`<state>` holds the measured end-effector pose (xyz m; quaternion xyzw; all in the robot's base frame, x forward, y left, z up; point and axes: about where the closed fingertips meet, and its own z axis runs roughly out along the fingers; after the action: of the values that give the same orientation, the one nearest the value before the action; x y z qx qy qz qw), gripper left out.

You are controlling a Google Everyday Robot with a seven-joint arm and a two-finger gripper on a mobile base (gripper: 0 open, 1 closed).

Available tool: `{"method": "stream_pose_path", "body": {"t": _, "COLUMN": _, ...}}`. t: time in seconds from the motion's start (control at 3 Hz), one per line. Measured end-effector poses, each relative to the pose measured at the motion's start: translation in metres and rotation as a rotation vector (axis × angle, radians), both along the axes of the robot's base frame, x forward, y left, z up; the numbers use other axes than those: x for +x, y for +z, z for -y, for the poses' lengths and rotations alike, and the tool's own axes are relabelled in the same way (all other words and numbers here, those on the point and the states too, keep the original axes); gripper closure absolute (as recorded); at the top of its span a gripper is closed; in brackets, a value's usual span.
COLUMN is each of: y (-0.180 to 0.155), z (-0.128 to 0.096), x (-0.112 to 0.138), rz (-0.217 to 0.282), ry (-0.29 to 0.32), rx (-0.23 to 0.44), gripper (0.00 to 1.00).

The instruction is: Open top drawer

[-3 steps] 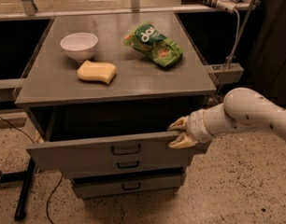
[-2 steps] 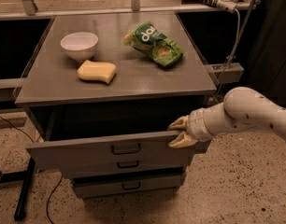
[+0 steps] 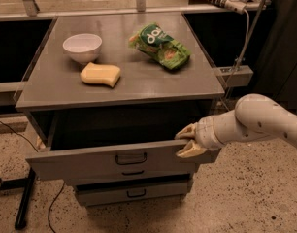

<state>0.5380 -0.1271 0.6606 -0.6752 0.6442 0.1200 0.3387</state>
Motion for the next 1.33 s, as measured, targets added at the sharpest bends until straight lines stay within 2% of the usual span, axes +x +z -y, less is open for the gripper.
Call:
{"method": "stream_pose_path", "body": {"t": 0.67, "y": 0.0, "z": 0.0, "x": 0.0, "rz": 0.0, "ry": 0.0, "rx": 0.0, "gripper": 0.35}}
{"method": "stream_pose_path", "body": {"t": 1.0, "y": -0.003, "z": 0.004, "x": -0.017, "rz": -0.007, "ry": 0.016, "rx": 0.005, "gripper": 0.12}}
{"method": "stream_pose_path", "body": {"t": 1.33, "y": 0.0, "z": 0.008, "x": -0.065, "rz": -0.017, "ry": 0.046, "rx": 0.025, "gripper": 0.14}}
